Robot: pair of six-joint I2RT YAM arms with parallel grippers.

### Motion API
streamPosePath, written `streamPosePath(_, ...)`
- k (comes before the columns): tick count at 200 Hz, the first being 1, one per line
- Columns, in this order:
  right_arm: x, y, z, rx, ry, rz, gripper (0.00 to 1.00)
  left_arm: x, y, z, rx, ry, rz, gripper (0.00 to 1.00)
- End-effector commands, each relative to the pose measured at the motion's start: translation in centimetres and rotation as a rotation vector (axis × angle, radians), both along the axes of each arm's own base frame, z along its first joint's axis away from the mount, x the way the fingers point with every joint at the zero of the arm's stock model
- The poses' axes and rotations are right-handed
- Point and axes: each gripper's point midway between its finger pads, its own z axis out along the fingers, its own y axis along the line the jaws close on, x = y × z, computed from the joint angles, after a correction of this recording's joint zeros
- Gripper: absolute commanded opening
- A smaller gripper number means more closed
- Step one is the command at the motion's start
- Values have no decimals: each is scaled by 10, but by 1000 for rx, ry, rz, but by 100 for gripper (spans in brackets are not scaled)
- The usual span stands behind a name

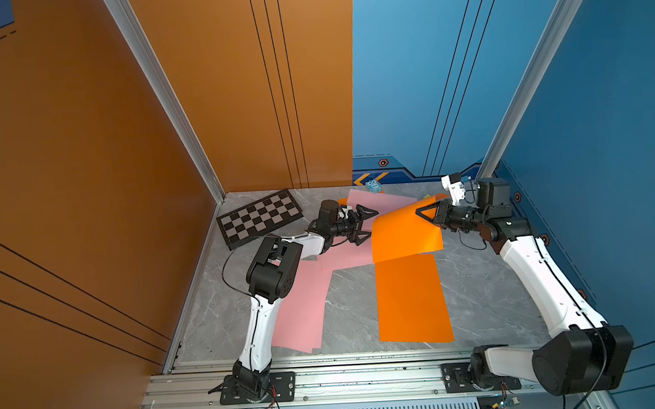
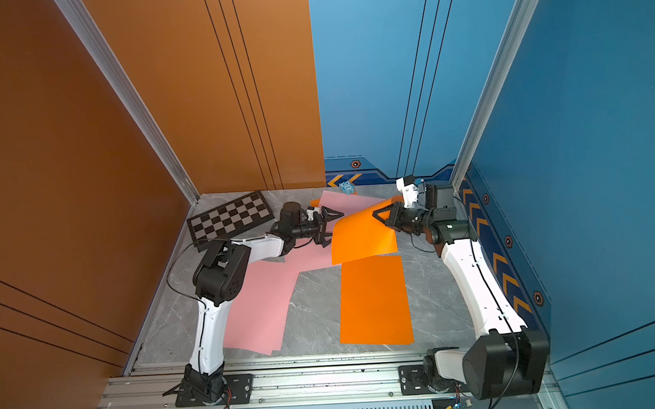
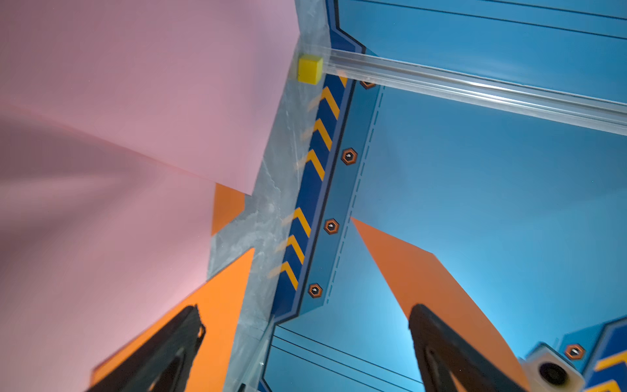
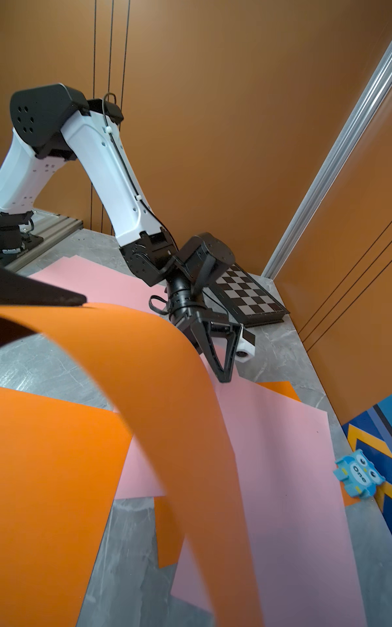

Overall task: Sort the scattered colored papers by color
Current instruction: Pick up the colored paper.

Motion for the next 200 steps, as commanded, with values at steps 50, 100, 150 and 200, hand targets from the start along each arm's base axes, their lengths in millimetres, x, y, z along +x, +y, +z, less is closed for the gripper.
streamPosePath(50, 30, -22, -6, 53, -32, -54, 0, -36, -16, 91, -451, -14, -56, 100)
streamPosePath(100, 37, -23, 15, 85, -74, -41, 0, -45, -29, 87, -449, 2, -88, 99)
streamPosePath(150, 29, -22, -12, 102, -4, -36, 0, -41, -29, 93, -462, 1, -91, 95)
streamPosePath(200, 20, -30, 0, 104, -57, -62, 0, -36, -27, 79, -450, 33, -92, 92)
